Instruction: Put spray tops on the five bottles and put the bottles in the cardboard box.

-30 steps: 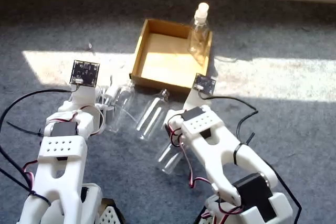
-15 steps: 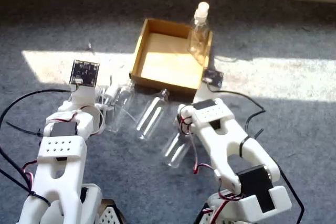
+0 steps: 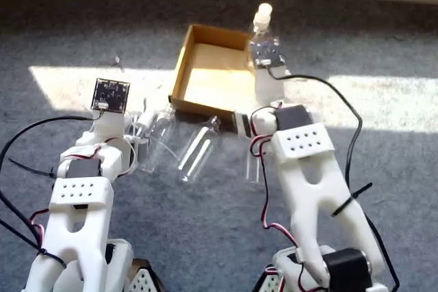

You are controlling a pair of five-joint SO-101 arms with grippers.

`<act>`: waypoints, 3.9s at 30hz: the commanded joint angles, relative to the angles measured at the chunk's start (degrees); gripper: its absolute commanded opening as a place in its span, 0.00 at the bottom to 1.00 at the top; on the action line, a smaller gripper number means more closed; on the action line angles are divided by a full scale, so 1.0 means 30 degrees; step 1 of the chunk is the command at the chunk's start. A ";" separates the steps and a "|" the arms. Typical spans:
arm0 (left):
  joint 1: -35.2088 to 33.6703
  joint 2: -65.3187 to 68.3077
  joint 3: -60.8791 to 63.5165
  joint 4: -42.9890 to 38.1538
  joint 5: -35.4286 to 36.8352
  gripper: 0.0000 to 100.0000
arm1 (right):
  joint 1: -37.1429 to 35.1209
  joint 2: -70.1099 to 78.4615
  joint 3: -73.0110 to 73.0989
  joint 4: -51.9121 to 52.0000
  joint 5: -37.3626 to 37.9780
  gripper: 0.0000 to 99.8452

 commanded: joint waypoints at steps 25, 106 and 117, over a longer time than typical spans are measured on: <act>-0.0747 -0.0161 -1.1150 0.9055 -0.1348 0.25 | -0.0220 -1.9473 2.3956 -2.0059 0.3839 0.00; 0.1245 3.6088 -4.4645 2.0366 -0.2315 0.13 | -0.2300 -2.3223 1.9179 -0.4293 0.4601 0.00; 0.1275 3.5560 -4.8308 2.0659 -0.2198 0.05 | -0.2300 -2.3253 1.9209 -0.4322 0.4601 0.00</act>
